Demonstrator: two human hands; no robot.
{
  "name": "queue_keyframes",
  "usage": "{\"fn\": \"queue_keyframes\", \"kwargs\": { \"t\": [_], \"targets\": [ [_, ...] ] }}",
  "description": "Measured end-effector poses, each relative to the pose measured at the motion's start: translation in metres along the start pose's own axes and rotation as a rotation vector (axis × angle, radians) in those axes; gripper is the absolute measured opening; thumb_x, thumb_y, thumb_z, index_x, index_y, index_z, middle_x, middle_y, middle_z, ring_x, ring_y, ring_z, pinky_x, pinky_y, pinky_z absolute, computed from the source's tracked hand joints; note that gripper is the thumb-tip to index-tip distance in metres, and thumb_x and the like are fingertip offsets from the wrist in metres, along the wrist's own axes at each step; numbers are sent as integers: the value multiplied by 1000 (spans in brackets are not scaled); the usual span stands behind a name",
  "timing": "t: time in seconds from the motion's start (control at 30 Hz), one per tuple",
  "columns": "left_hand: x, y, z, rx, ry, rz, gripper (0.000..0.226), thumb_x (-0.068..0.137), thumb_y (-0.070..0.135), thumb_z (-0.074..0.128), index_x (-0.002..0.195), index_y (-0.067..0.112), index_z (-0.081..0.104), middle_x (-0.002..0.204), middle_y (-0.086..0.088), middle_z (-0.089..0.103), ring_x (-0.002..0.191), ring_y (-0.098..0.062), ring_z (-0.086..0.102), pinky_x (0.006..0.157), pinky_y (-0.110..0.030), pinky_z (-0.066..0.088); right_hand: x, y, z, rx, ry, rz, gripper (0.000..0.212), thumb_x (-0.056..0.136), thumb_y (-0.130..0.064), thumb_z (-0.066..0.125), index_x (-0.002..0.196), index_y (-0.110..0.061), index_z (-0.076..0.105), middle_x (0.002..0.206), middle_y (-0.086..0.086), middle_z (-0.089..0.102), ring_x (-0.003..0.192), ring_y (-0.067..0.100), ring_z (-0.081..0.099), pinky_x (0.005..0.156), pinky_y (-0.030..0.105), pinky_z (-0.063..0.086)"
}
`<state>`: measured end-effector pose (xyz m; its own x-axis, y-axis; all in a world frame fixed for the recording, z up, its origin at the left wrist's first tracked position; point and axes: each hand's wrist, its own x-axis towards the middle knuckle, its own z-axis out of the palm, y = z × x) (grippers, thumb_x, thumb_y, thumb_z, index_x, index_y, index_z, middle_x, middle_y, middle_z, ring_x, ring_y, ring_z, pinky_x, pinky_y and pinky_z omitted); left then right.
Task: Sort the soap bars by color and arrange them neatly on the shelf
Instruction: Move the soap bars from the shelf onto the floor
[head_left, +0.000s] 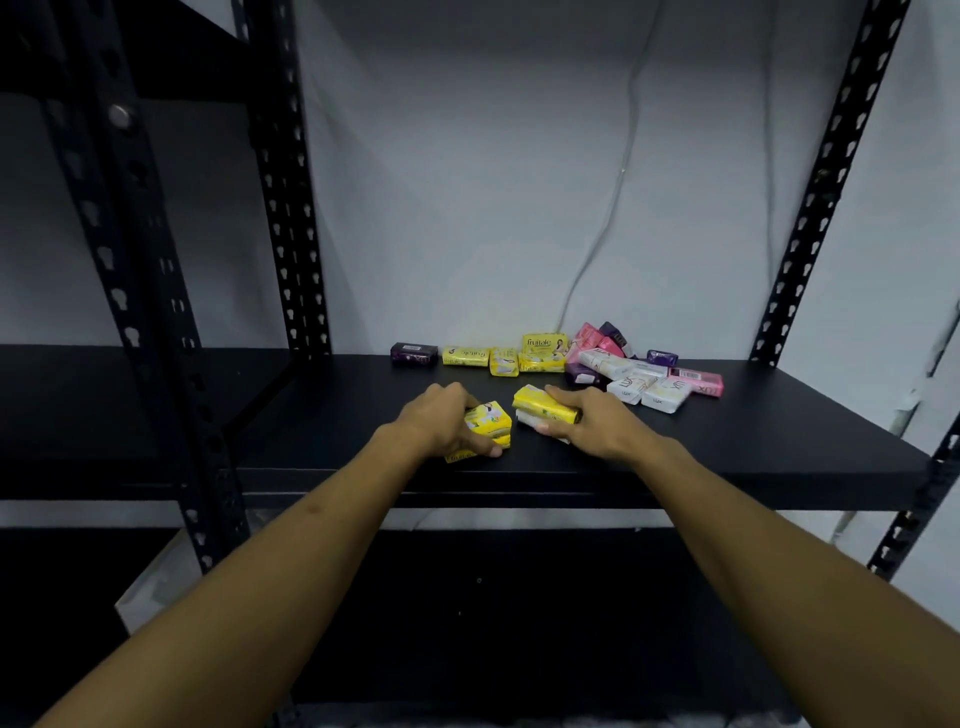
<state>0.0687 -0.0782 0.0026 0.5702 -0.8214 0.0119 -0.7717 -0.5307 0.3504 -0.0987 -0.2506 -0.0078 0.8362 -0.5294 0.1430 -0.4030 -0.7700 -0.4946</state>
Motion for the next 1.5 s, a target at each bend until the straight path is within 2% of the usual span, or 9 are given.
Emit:
{"fn": "queue_keyframes", "kwargs": {
  "t": [0.2, 0.33, 0.53, 0.67, 0.93, 1.17, 1.27, 1.37, 1.5],
  "targets": [
    [-8, 4, 4, -43, 22, 6, 97, 69, 58, 83, 151, 26, 41, 144, -12, 45, 134, -31, 40, 103, -44, 41, -7, -7, 8, 78, 100, -32, 56, 88, -44, 70, 140, -35, 53, 145, -1, 54, 134, 25, 46, 111, 41, 38],
    [-12, 6, 0, 5, 10, 54, 94, 75, 58, 78, 154, 41, 29, 150, -14, 43, 139, -32, 33, 103, -46, 40, -4, -8, 11, 80, 128, 2, 60, 83, -52, 72, 137, -33, 57, 138, 6, 60, 123, 24, 55, 100, 35, 45],
    [-16, 9, -1, 30, 20, 76, 89, 78, 57, 76, 153, 43, 30, 150, -11, 45, 137, -32, 37, 98, -45, 42, 7, -6, 15, 59, 194, 74, 57, 87, -42, 73, 139, -24, 57, 141, 13, 55, 133, 29, 43, 105, 37, 38],
    [-15, 9, 1, 26, 42, 66, 89, 77, 58, 76, 152, 44, 31, 149, -10, 46, 138, -31, 36, 98, -43, 42, 2, -5, 16, 26, 156, 95, 72, 82, -37, 79, 146, -28, 47, 148, 17, 46, 139, 32, 33, 109, 38, 33],
    [-21, 14, 5, -34, 66, 34, 89, 73, 55, 81, 150, 39, 39, 148, -11, 47, 138, -30, 35, 103, -45, 40, -9, -3, 20, 18, 179, 102, 69, 78, -37, 82, 140, -32, 53, 132, 13, 59, 123, 28, 50, 104, 40, 44],
    [-79, 33, 25, -114, 191, 137, 87, 65, 61, 84, 142, 35, 53, 131, -6, 65, 129, -28, 51, 104, -40, 46, -100, -9, 9, 21, 224, -22, 61, 77, -31, 82, 134, -28, 61, 108, 9, 74, 97, 11, 64, 86, 25, 48],
    [-116, 36, 56, -271, 228, 189, 80, 67, 59, 84, 137, 29, 60, 125, -1, 69, 122, -19, 57, 101, -28, 42, -164, 3, 18, 34, 264, -59, 59, 83, -31, 78, 138, -28, 57, 97, 7, 69, 86, 15, 62, 80, 27, 48],
    [-154, 37, 120, -387, 125, 171, 76, 68, 58, 84, 134, 27, 63, 123, 5, 70, 117, -6, 59, 91, -18, 40, -232, 39, 55, 96, 260, -31, 57, 84, -33, 77, 137, -26, 58, 107, 2, 70, 96, 13, 65, 85, 26, 49],
    [-201, 50, 222, -489, -139, 93, 80, 66, 56, 86, 135, 23, 62, 132, 3, 64, 123, -7, 57, 104, -21, 44, -320, 91, 130, 214, 152, 172, 52, 82, -42, 78, 130, -30, 64, 104, 6, 72, 94, 16, 69, 86, 36, 53]
  ]
}}
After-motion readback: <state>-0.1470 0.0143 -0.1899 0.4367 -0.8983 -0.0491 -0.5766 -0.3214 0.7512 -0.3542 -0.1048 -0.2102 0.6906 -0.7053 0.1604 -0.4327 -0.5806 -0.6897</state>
